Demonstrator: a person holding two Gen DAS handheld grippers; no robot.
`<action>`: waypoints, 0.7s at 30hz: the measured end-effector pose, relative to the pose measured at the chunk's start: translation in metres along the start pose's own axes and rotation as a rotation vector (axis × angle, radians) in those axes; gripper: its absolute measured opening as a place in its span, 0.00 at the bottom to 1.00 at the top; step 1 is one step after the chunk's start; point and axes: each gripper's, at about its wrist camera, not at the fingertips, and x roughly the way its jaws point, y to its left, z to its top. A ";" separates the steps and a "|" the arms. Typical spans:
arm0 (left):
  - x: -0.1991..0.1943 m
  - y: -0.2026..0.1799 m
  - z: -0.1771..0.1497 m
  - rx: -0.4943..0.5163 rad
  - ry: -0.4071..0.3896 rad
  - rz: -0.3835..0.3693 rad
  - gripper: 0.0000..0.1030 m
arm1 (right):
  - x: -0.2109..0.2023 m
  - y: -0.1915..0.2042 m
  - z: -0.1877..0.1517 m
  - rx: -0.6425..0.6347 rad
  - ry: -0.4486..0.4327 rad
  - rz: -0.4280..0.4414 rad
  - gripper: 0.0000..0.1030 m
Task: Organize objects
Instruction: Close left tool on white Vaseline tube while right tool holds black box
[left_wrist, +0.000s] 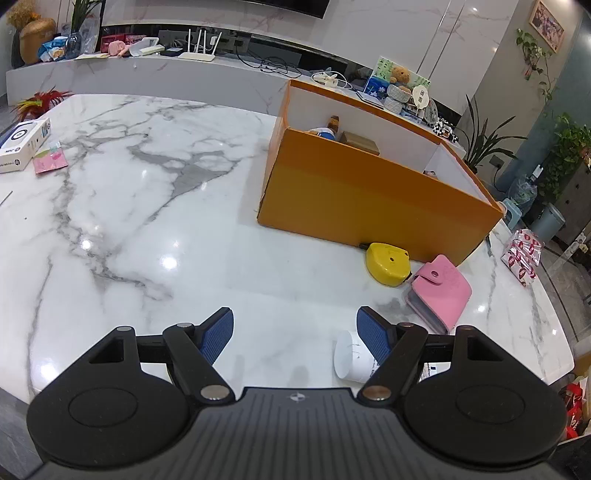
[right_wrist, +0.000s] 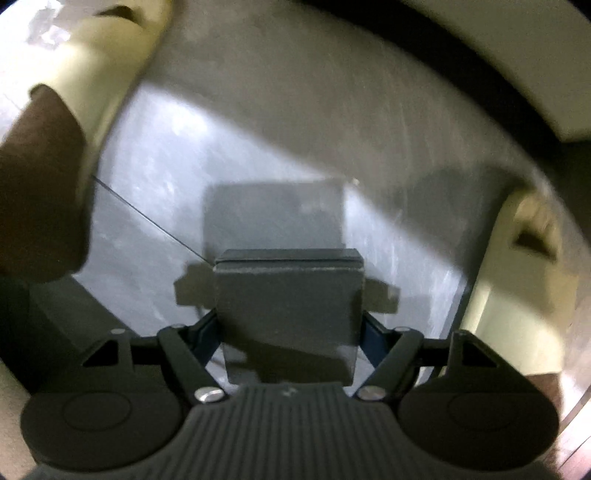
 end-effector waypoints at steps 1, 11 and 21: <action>0.000 0.001 0.000 -0.001 -0.001 0.002 0.84 | -0.009 0.005 0.004 -0.009 -0.015 0.001 0.74; -0.005 0.014 -0.003 -0.034 -0.013 0.027 0.84 | -0.106 0.021 0.029 -0.081 -0.160 -0.014 0.74; -0.010 0.024 -0.005 -0.063 -0.018 0.034 0.84 | -0.179 0.062 0.020 -0.138 -0.293 -0.010 0.74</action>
